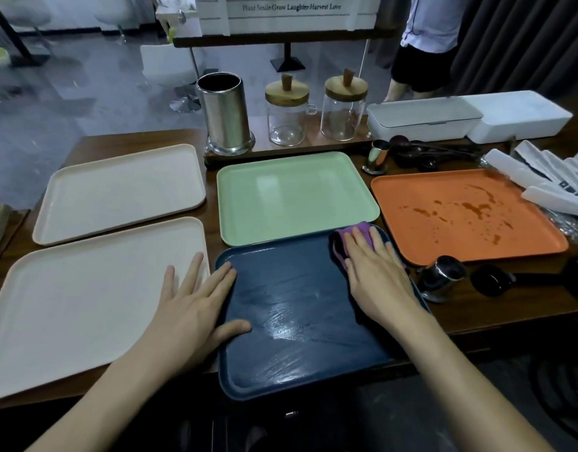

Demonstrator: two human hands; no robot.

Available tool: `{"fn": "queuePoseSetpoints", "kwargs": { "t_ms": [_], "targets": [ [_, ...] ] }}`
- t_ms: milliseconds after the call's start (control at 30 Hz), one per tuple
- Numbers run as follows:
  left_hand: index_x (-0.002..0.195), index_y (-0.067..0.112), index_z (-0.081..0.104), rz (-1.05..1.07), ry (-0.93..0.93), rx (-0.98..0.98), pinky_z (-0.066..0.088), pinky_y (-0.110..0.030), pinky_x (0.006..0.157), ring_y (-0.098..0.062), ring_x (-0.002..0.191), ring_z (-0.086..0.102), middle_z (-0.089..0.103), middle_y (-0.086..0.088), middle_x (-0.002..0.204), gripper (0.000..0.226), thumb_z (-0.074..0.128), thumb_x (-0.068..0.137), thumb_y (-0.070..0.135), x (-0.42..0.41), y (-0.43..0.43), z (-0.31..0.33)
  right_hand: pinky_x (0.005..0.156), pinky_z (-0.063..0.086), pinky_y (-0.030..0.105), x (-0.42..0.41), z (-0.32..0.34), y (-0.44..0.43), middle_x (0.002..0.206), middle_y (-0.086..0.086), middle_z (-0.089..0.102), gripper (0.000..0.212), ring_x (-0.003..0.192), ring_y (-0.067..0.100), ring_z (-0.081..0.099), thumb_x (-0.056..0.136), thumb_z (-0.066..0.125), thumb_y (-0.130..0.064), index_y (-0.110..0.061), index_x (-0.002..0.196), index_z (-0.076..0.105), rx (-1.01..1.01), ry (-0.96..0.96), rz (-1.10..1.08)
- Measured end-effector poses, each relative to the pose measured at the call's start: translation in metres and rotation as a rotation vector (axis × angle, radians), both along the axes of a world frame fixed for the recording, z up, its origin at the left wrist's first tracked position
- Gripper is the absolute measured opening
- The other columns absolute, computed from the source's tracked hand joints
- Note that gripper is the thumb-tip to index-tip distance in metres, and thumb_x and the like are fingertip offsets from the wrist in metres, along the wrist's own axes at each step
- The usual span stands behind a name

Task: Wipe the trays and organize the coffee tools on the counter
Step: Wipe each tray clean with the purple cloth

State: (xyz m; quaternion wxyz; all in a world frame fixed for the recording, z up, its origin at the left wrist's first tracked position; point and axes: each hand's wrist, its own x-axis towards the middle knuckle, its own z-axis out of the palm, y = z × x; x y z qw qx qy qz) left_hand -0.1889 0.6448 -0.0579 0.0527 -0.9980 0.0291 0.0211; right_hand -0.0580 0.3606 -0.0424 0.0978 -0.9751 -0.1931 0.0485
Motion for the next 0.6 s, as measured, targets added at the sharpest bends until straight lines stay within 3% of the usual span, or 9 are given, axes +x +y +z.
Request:
{"fn": "queuePoseSetpoints", "kwargs": {
  "t_ms": [100, 167, 400, 467, 533, 600],
  "targets": [
    [0.159, 0.020, 0.034, 0.023, 0.026, -0.043, 0.009, -0.067, 0.120, -0.036, 0.155, 0.002, 0.023, 0.007, 0.166, 0.111, 0.003, 0.080, 0.092, -0.001, 0.000, 0.002, 0.126, 0.003, 0.041, 0.000, 0.001, -0.001, 0.169, 0.002, 0.010, 0.055, 0.156, 0.023, -0.004, 0.107, 0.025, -0.029, -0.015, 0.160, 0.016, -0.012, -0.002, -0.007],
    [0.160, 0.022, 0.030, 0.032, 0.019, -0.046, 0.007, -0.066, 0.121, -0.035, 0.156, -0.001, 0.020, 0.009, 0.167, 0.112, 0.000, 0.078, 0.093, -0.002, -0.001, 0.003, 0.126, 0.003, 0.040, -0.001, 0.002, -0.001, 0.169, 0.005, 0.009, 0.056, 0.156, 0.024, -0.003, 0.108, 0.024, -0.030, -0.013, 0.160, 0.014, -0.024, 0.008, -0.004],
    [0.145, 0.017, 0.056, 0.069, 0.015, 0.066, 0.036, -0.072, 0.106, -0.044, 0.144, 0.037, 0.051, 0.004, 0.153, 0.101, 0.012, 0.088, 0.087, 0.001, -0.005, 0.001, 0.126, 0.006, 0.042, -0.037, 0.009, -0.017, 0.168, 0.018, 0.002, 0.061, 0.155, 0.033, 0.000, 0.109, 0.020, -0.031, -0.001, 0.159, 0.003, -0.192, 0.042, -0.053],
    [0.143, 0.016, 0.058, 0.073, -0.010, 0.091, 0.039, -0.073, 0.103, -0.046, 0.141, 0.042, 0.054, 0.002, 0.150, 0.098, 0.015, 0.089, 0.085, 0.001, -0.004, -0.001, 0.122, 0.022, 0.046, -0.054, 0.006, -0.024, 0.162, 0.024, 0.023, 0.064, 0.151, 0.039, 0.021, 0.105, 0.040, -0.031, 0.006, 0.155, 0.024, -0.197, -0.013, -0.049],
    [0.146, 0.017, 0.054, 0.067, -0.016, 0.091, 0.033, -0.073, 0.107, -0.045, 0.145, 0.036, 0.049, 0.003, 0.154, 0.098, 0.017, 0.088, 0.086, 0.000, -0.004, -0.004, 0.107, 0.045, 0.049, -0.068, 0.000, -0.033, 0.143, 0.025, 0.053, 0.064, 0.134, 0.041, 0.051, 0.089, 0.069, -0.029, 0.008, 0.138, 0.053, -0.206, -0.076, -0.068],
    [0.148, 0.017, 0.052, 0.066, -0.026, 0.080, 0.028, -0.072, 0.109, -0.044, 0.147, 0.033, 0.047, 0.002, 0.155, 0.098, 0.017, 0.088, 0.086, 0.000, -0.003, -0.007, 0.099, 0.052, 0.048, -0.078, -0.005, -0.039, 0.133, 0.023, 0.062, 0.065, 0.125, 0.040, 0.060, 0.078, 0.079, -0.028, 0.007, 0.130, 0.062, -0.206, -0.087, -0.091]
  ]
}}
